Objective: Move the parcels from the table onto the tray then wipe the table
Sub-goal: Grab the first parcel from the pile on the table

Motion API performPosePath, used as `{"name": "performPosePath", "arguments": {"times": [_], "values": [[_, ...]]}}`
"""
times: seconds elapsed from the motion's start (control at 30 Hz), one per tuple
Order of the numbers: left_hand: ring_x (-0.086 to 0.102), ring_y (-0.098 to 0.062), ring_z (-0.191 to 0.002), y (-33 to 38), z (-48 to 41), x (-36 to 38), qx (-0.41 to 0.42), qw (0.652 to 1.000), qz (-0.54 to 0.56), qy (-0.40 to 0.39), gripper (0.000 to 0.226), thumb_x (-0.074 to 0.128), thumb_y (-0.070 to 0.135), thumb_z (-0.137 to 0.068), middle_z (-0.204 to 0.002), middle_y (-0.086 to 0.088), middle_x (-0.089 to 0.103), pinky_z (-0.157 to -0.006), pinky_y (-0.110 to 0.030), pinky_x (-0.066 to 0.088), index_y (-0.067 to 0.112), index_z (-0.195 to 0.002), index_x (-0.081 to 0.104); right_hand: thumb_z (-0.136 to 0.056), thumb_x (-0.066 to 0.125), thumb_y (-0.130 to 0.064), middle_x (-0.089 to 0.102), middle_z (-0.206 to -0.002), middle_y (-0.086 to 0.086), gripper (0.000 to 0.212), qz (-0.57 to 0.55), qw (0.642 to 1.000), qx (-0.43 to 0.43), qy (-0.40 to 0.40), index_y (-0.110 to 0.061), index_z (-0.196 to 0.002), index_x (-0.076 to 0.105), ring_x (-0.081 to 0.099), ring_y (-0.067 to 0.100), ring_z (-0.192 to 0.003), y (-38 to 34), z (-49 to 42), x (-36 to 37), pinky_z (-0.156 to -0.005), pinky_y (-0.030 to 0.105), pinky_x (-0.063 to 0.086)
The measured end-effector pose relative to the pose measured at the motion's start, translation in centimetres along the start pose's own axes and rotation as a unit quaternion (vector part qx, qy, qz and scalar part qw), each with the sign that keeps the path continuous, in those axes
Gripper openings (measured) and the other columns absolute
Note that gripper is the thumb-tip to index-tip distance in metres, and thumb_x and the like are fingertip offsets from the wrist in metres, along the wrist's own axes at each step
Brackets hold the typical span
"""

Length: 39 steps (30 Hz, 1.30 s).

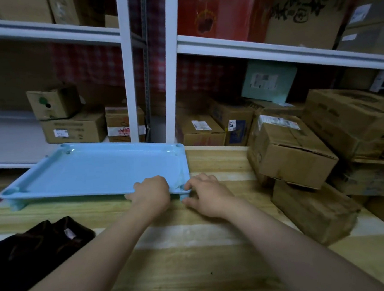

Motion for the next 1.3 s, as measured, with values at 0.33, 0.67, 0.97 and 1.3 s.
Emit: {"name": "performPosePath", "arguments": {"times": [0.33, 0.67, 0.97, 1.3], "values": [[0.053, -0.022, -0.119, 7.8, 3.6, 1.2, 0.117, 0.993, -0.027, 0.011, 0.049, 0.04, 0.01, -0.094, -0.13, -0.001, 0.057, -0.098, -0.034, 0.038, 0.037, -0.134, 0.05, -0.103, 0.046, -0.04, 0.049, -0.136, 0.004, 0.04, 0.085, 0.986, 0.13, 0.057, -0.014, -0.132, 0.052, 0.045, 0.024, -0.126, 7.2, 4.0, -2.7, -0.089, 0.038, 0.045], [0.057, -0.024, -0.111, 7.2, 5.1, 0.9, 0.11, 0.991, -0.077, 0.027, 0.045, 0.046, 0.006, -0.093, -0.122, -0.003, 0.06, -0.086, -0.03, 0.041, 0.031, -0.129, 0.055, -0.103, 0.045, -0.03, 0.053, -0.134, 0.007, 0.038, 0.085, 0.967, 0.229, 0.077, -0.016, -0.139, 0.047, 0.053, 0.027, -0.121, 11.3, 7.3, -3.1, -0.085, 0.036, 0.045], [0.048, -0.027, -0.122, 9.7, 5.9, -0.4, 0.135, 0.989, -0.017, 0.051, 0.033, 0.043, 0.033, -0.1, -0.131, -0.003, 0.056, -0.095, -0.039, 0.037, 0.029, -0.131, 0.052, -0.104, 0.037, -0.042, 0.067, -0.096, 0.002, 0.031, 0.075, 0.944, 0.204, 0.249, -0.019, -0.111, 0.056, 0.063, 0.025, -0.087, 8.8, 11.0, -8.5, -0.057, 0.03, 0.036], [0.039, -0.025, -0.137, 19.2, 8.8, -1.6, 0.215, 0.885, 0.412, -0.036, 0.051, 0.039, 0.042, -0.101, -0.152, 0.001, 0.039, -0.109, -0.036, 0.032, 0.031, -0.15, 0.029, -0.099, 0.048, -0.048, 0.048, -0.132, 0.011, 0.053, -0.038, 0.851, 0.277, 0.444, -0.013, -0.137, 0.042, 0.056, 0.026, -0.113, 14.7, 17.2, -13.3, -0.076, 0.037, 0.053]]}}
Point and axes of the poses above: each hand's wrist, its own z-axis away from the middle knuckle, its own x-axis out of the palm, y = z × x, the point moved 6 cm from there along -z, towards the middle knuckle
